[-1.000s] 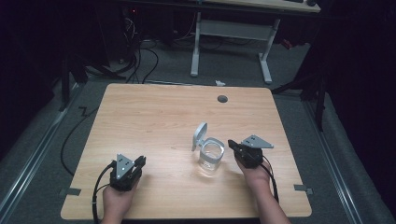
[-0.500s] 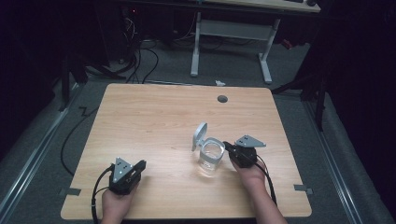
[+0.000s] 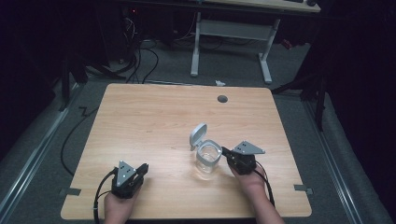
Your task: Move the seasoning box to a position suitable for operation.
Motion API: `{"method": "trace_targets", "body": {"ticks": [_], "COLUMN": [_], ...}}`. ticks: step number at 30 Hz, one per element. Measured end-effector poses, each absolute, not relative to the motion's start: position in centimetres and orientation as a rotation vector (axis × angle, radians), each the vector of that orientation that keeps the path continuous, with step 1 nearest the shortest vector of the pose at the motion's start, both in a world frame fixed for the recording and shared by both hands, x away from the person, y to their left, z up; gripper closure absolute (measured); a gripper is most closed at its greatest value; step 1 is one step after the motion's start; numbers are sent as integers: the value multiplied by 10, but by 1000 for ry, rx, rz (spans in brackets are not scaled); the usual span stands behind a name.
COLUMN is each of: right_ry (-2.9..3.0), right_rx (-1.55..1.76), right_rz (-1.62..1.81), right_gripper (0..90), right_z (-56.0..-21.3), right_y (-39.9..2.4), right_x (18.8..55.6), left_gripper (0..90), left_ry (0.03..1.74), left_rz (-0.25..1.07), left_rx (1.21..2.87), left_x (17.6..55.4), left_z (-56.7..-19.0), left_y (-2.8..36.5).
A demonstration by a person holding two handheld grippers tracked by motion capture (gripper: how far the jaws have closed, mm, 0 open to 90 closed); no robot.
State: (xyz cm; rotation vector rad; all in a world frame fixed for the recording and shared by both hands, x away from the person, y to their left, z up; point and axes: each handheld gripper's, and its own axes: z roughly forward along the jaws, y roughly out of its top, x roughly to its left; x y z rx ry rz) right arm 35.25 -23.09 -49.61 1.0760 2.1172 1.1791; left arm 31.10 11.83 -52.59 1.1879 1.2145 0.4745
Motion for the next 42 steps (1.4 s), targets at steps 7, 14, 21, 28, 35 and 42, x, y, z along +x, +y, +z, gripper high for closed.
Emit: {"method": "trace_targets", "body": {"ticks": [7, 14, 21, 28, 35, 42], "right_ry": [2109, 2104, 2123, 2144, 2091, 2047], "right_rx": [1084, 1078, 1061, 1037, 1106, 1134], "right_rz": [1188, 1213, 1236, 1260, 1260, 1256], "right_gripper": [898, 898, 898, 894, 900, 900], "right_z": [-499, -497, -498, -500, -496, -482], "right_y": [-226, -219, -209, -196, -207, -210], "right_x": [335, 318, 307, 301, 315, 352], "left_gripper": [856, 849, 849, 849, 863, 871], "left_ry": [1207, 1178, 1145, 1115, 1074, 1063], "left_rz": [455, 409, 368, 297, 231, 209], "left_rx": [1209, 1247, 1287, 1313, 1348, 1360], "left_x": [307, 299, 292, 284, 278, 279], "left_z": [-528, -529, -529, -527, -525, -526], "left_y": [112, 98, 82, 63, 40, 24]}}
